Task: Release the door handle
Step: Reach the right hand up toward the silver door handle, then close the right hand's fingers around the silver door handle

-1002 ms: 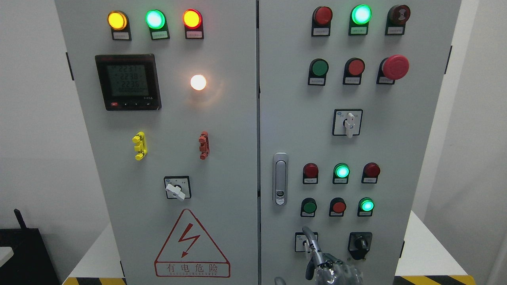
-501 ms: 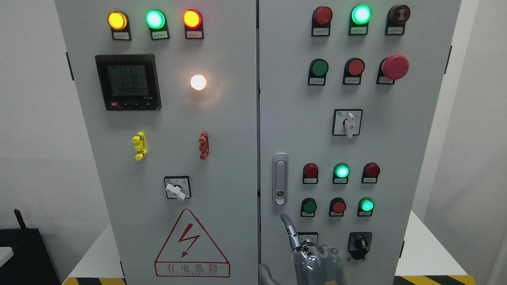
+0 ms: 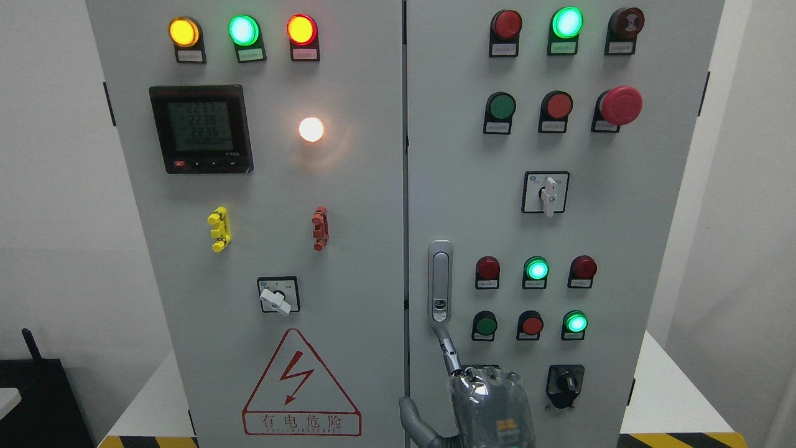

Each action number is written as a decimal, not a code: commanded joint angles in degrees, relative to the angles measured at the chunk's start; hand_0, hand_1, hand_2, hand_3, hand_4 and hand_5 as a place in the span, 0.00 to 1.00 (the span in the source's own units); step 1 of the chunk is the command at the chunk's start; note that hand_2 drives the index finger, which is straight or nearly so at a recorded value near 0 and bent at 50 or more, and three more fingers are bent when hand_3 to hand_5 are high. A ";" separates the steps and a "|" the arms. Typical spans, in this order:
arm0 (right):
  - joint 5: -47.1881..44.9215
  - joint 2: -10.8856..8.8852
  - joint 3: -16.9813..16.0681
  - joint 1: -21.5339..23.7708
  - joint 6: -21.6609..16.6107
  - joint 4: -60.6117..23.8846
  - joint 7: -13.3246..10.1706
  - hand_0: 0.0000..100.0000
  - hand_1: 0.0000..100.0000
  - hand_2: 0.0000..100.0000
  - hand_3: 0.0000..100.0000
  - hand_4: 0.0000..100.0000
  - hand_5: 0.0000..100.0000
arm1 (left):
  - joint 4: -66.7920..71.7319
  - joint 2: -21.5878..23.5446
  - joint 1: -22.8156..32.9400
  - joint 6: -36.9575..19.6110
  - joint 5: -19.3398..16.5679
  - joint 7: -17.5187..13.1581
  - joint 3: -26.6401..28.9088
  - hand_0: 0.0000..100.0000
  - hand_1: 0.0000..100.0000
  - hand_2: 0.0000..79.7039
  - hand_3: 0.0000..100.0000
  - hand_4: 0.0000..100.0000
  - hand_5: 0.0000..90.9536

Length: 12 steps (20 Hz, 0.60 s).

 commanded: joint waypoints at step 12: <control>-0.27 0.20 -0.49 -1.90 1.87 4.08 1.72 0.30 0.28 0.00 1.00 1.00 1.00 | 0.00 0.07 -1.41 0.04 0.00 0.01 0.97 0.12 0.39 0.00 0.00 0.00 0.00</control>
